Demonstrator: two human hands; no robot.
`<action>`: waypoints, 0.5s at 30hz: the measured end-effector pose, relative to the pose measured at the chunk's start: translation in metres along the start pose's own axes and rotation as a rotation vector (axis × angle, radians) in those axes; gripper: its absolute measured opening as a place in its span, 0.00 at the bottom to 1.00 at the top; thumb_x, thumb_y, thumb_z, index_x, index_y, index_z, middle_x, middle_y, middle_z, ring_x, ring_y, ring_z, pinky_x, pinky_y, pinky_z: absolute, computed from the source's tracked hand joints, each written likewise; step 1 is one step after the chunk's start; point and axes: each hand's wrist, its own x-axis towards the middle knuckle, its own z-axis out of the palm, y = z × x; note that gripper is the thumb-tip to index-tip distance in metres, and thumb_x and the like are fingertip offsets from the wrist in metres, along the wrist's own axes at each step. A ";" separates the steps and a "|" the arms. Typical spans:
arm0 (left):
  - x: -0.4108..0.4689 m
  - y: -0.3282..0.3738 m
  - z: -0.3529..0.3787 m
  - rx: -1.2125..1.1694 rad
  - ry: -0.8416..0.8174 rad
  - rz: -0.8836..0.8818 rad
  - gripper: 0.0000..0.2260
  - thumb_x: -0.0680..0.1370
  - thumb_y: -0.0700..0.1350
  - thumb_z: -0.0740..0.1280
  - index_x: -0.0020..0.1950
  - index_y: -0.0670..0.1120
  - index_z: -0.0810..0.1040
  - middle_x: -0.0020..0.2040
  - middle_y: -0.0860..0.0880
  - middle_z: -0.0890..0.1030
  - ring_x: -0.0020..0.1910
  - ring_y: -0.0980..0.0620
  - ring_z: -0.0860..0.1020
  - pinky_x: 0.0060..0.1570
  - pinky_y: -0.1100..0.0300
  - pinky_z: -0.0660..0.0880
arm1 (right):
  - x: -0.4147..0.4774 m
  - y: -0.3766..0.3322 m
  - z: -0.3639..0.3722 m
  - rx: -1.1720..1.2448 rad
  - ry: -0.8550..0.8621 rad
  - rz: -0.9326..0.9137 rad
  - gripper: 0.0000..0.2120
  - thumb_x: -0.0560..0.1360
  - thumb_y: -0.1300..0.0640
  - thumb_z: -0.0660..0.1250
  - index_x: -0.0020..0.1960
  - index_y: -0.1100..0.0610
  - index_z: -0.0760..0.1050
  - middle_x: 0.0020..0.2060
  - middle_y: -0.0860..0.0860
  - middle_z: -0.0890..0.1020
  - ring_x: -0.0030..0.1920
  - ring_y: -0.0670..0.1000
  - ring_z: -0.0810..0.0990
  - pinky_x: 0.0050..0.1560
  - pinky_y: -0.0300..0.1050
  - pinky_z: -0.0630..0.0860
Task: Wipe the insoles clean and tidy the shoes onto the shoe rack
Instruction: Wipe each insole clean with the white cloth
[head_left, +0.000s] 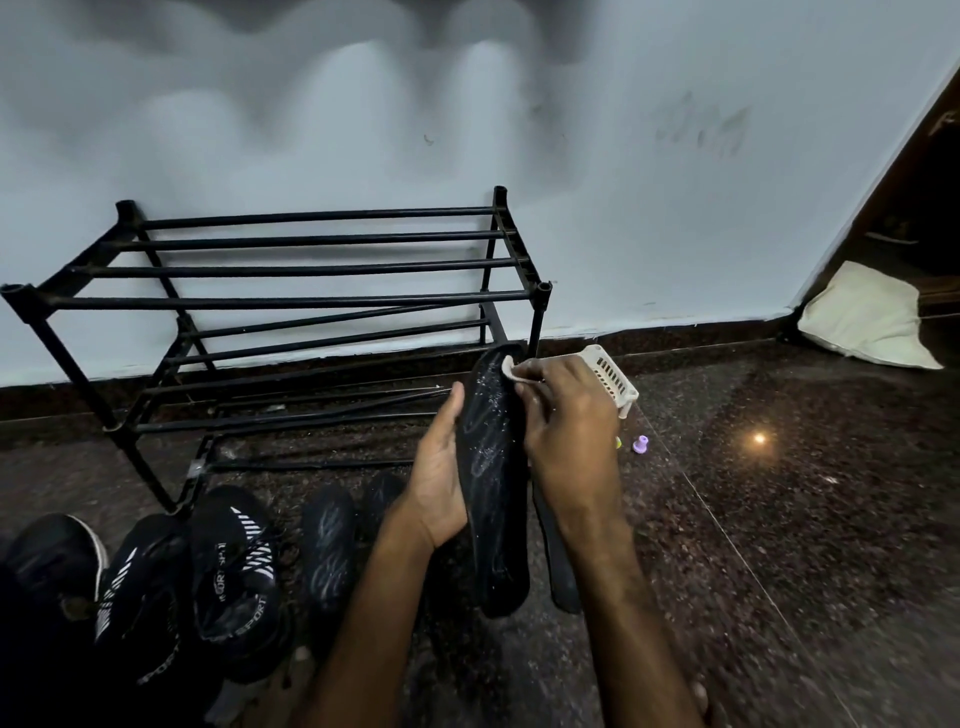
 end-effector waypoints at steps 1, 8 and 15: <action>0.000 0.000 0.000 0.002 0.010 0.004 0.26 0.81 0.60 0.55 0.58 0.41 0.83 0.53 0.42 0.84 0.53 0.47 0.82 0.57 0.53 0.78 | -0.002 -0.001 0.000 0.031 -0.126 0.008 0.08 0.74 0.64 0.71 0.53 0.57 0.82 0.48 0.49 0.81 0.46 0.43 0.78 0.50 0.25 0.71; 0.001 0.009 -0.011 0.028 0.082 0.019 0.32 0.80 0.63 0.56 0.66 0.37 0.75 0.61 0.36 0.79 0.59 0.41 0.79 0.64 0.46 0.75 | -0.007 0.005 -0.019 0.319 -0.545 0.140 0.06 0.71 0.62 0.75 0.47 0.53 0.84 0.43 0.42 0.83 0.42 0.37 0.80 0.43 0.29 0.74; 0.004 0.010 -0.004 0.043 0.080 0.027 0.34 0.80 0.64 0.54 0.71 0.36 0.71 0.67 0.35 0.76 0.67 0.39 0.74 0.70 0.43 0.68 | -0.017 0.006 -0.007 0.249 -0.761 0.132 0.06 0.70 0.63 0.76 0.44 0.54 0.84 0.41 0.44 0.84 0.40 0.36 0.79 0.45 0.30 0.73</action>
